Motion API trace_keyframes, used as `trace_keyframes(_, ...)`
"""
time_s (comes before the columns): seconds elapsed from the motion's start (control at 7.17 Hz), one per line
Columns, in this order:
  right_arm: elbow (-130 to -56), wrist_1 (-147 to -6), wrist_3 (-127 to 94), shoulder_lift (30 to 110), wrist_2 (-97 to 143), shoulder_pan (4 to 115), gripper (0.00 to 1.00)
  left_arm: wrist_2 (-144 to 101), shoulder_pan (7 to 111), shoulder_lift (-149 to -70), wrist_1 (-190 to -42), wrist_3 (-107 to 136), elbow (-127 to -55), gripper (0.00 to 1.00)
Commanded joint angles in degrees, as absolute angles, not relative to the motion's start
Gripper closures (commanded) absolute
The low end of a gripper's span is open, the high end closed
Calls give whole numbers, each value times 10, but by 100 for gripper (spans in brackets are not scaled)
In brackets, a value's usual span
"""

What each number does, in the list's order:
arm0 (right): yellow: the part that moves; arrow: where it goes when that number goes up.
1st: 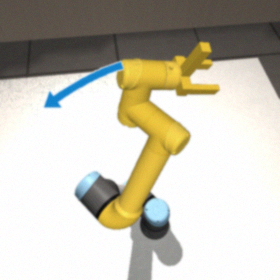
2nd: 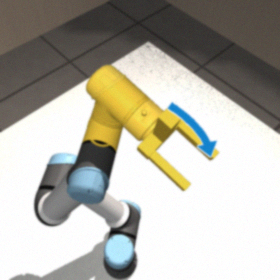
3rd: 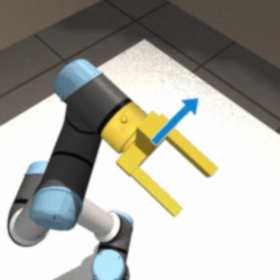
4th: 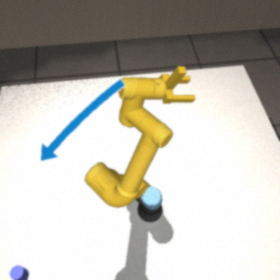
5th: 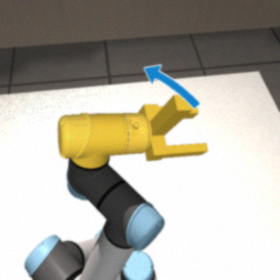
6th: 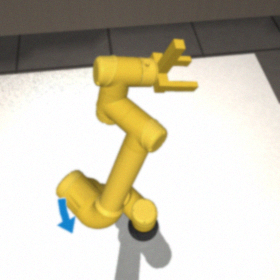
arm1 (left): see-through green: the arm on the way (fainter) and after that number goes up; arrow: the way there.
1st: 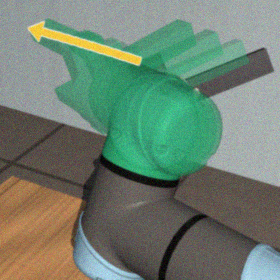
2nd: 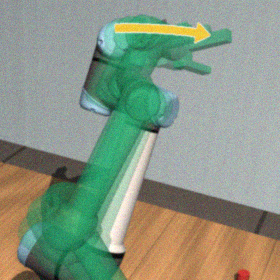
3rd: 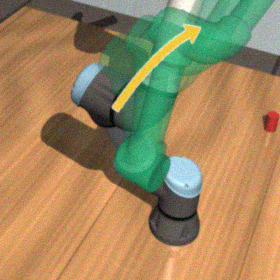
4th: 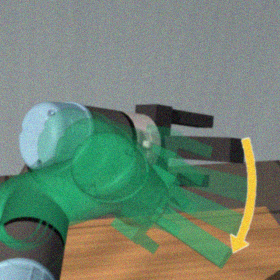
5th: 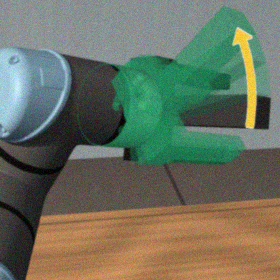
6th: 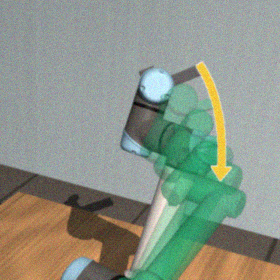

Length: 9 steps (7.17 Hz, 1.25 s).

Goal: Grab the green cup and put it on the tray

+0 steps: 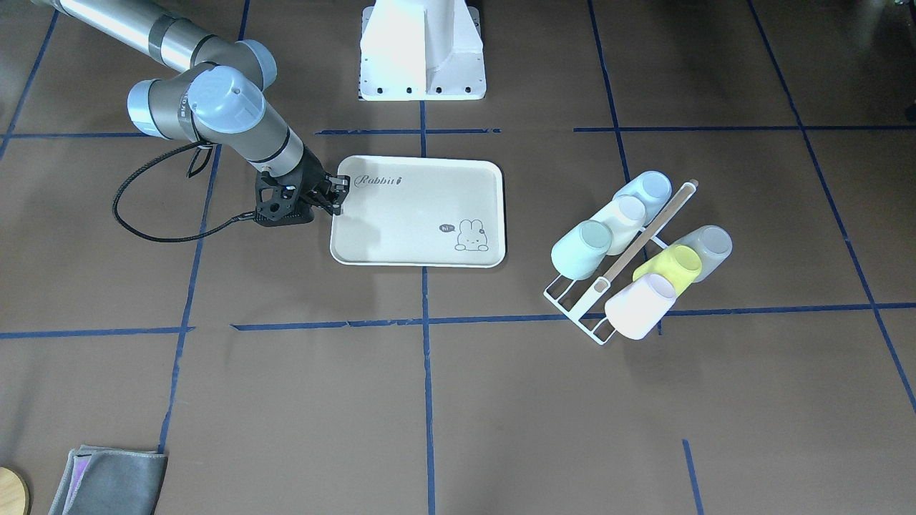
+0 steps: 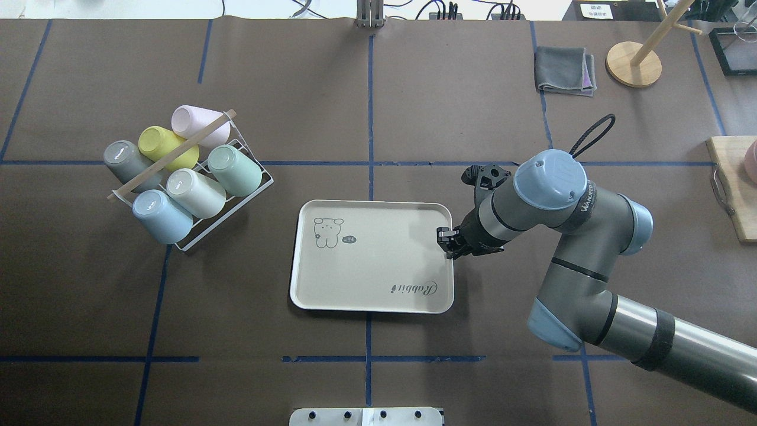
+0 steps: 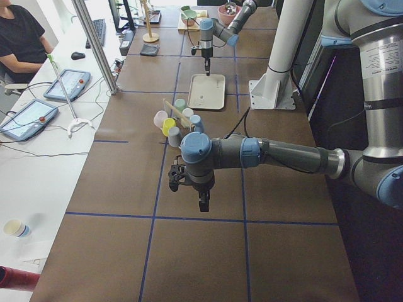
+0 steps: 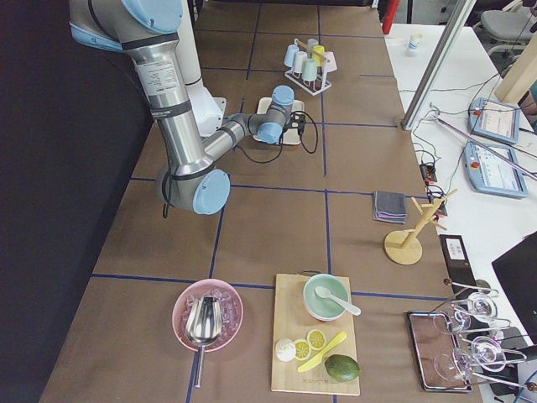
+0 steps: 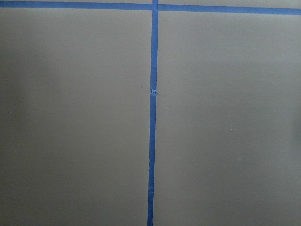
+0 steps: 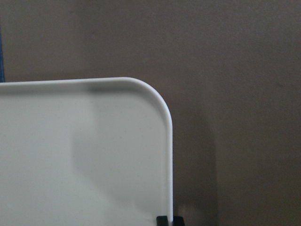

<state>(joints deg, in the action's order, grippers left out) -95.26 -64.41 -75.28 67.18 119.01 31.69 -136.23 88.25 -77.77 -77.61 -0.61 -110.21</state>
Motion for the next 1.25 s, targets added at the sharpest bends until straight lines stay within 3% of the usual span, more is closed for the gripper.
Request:
trace_keyframes(0.0, -950, -646, -747, 665, 1190, 316, 65, -1362, 882, -778, -777, -6, -1103, 0)
trace_keyframes(0.14, -951, -646, -747, 664, 1190, 316, 46, -1363, 882, -778, -777, -6, -1105, 0)
trace_keyframes(0.28, -955, -645, -747, 663, 1189, 319, 1, -1377, 882, -779, -780, -4, -1113, 0)
trace_keyframes(0.84, -1008, -665, -747, 707, 1210, 379, 0, -1377, 827, -801, -780, 40, -1258, 0)
trace_keyframes(0.98, -1010, -665, -747, 718, 1209, 383, 0, -1382, 820, -848, -786, 79, -1281, 0)
trace_keyframes(1.12, -1011, -665, -746, 722, 1210, 390, 0, -1375, 735, -866, -787, 73, -1290, 0)
